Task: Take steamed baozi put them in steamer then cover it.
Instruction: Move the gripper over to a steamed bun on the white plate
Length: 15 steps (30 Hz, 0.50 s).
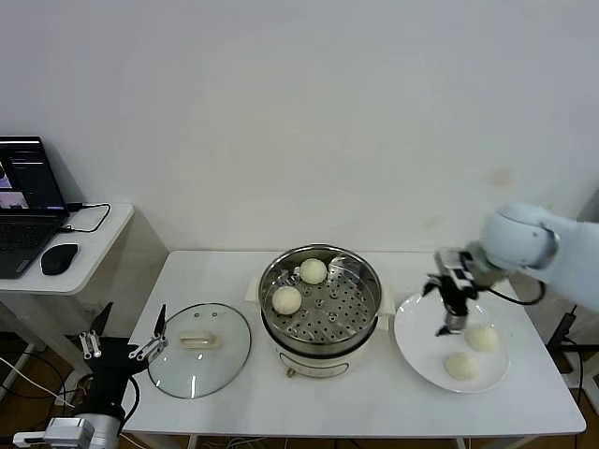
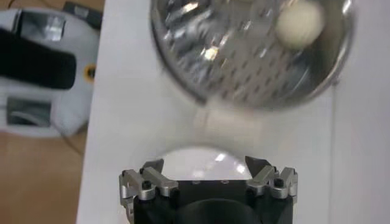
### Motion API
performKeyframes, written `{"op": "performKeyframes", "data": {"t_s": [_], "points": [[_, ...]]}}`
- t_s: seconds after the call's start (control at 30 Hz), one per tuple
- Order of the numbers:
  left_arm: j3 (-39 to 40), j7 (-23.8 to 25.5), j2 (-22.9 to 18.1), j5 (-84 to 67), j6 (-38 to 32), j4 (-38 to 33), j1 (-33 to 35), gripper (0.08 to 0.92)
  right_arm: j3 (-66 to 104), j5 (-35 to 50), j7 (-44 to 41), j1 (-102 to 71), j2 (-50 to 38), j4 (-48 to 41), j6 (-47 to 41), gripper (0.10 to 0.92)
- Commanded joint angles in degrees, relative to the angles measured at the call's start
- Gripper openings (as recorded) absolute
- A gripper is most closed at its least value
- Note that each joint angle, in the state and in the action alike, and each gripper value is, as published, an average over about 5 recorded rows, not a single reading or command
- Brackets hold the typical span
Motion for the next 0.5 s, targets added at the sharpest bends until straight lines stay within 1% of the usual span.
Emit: {"op": "performKeyframes", "data": {"t_s": [0.03, 0.23, 0.5], "points": [[0.01, -0.01, -0.23, 0.29, 0.04, -0.06, 0.43, 0.823, 18.74, -12.43, -2.60, -25.55, -8.87, -1.89, 5.12, 0.823], [-0.30, -0.01, -0.43, 0.56, 0.06, -0.08, 0.80, 0.823, 30.12, -15.17, -0.20, -39.67, -7.81, -4.23, 4.89, 0.823], [-1.19, 0.10, -0.60, 0.56, 0.05, -0.04, 1.28, 0.823, 33.77, -16.02, 2.62, -43.90, -2.64, -7.60, 4.69, 0.823]]}}
